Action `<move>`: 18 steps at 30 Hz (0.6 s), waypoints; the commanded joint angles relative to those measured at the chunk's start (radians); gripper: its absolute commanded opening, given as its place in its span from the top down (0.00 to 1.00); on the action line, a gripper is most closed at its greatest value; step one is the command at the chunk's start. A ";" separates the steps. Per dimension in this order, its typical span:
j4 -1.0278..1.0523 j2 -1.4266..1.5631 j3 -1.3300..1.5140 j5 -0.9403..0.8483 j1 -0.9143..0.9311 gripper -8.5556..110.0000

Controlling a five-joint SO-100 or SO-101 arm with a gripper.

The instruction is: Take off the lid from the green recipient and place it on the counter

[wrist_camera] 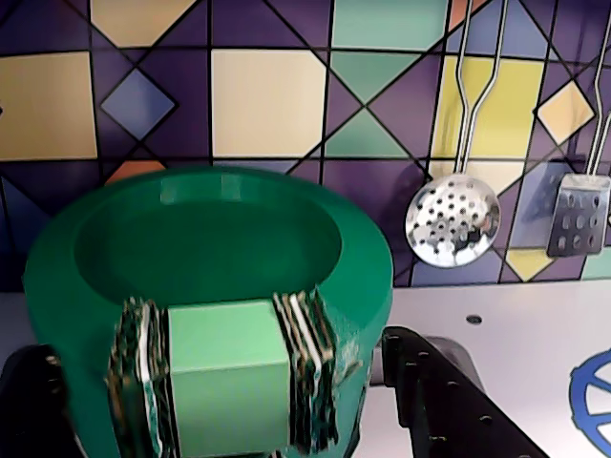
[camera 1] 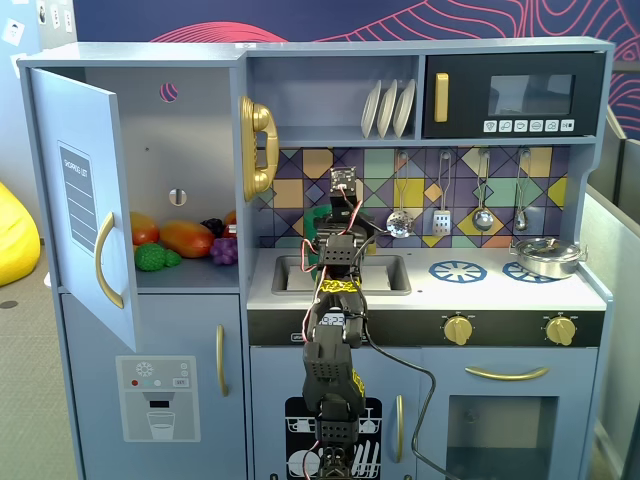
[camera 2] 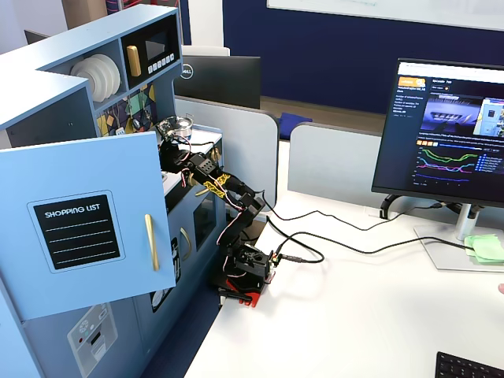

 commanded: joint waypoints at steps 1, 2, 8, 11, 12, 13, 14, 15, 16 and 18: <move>0.008 -0.006 -0.092 0.014 -0.017 0.66; 0.012 -0.009 -0.095 0.020 -0.017 0.67; 0.064 -0.012 -0.101 0.032 -0.048 0.84; 0.077 -0.012 -0.101 0.035 -0.066 0.93; 0.077 -0.012 -0.101 0.043 -0.072 0.93; 0.075 -0.012 -0.101 0.049 -0.075 0.93; 0.066 -0.011 -0.103 0.054 -0.080 0.93; 0.055 -0.011 -0.107 0.058 -0.084 0.93; 0.052 -0.011 -0.120 0.058 -0.086 0.93; 0.044 -0.015 -0.156 0.048 -0.091 0.93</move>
